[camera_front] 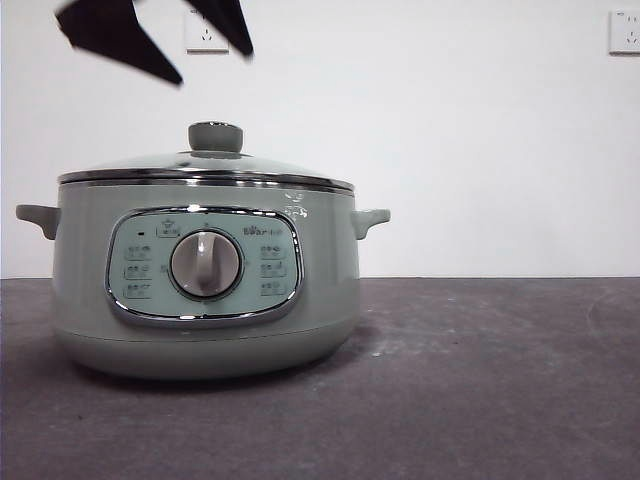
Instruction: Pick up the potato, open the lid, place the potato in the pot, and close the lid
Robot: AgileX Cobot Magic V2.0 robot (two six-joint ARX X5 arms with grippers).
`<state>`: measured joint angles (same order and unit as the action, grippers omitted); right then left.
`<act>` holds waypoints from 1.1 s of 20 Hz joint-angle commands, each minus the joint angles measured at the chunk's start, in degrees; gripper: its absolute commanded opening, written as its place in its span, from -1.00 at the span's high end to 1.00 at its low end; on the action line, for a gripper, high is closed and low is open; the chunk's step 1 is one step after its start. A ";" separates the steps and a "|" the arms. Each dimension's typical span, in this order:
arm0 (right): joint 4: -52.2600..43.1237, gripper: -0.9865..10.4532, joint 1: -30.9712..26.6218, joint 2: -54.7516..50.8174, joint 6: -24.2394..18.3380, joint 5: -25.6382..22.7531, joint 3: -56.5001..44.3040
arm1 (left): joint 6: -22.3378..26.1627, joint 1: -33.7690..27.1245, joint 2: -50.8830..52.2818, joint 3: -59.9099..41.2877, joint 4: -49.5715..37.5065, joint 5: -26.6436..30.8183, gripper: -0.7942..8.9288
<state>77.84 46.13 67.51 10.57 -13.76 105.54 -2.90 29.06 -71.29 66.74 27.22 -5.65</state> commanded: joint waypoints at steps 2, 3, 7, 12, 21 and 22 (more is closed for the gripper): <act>0.70 0.29 0.09 -0.52 0.52 -0.35 -1.11 | -0.52 0.31 6.67 0.22 3.43 -3.67 0.13; 0.66 0.50 0.09 -1.09 0.52 -0.68 -2.34 | -0.55 0.48 9.25 0.22 4.55 -4.02 0.35; -2.10 0.86 0.07 -5.20 2.25 -11.15 -10.80 | 0.31 1.68 17.62 0.20 7.15 -3.30 0.85; -17.81 0.86 0.09 -16.11 2.40 -13.62 -28.37 | 3.76 1.79 23.37 -0.15 9.84 -0.39 0.85; -48.48 0.86 0.20 -32.83 -0.72 -8.61 -61.81 | 4.37 1.79 33.77 -18.01 -0.33 1.11 0.85; -50.84 0.86 0.22 -33.46 -0.81 -5.99 -63.82 | 4.37 1.79 34.82 -20.09 -1.31 1.14 0.85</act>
<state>29.50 46.17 34.52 10.87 -22.11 43.86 1.06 30.63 -37.21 48.58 26.83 -4.67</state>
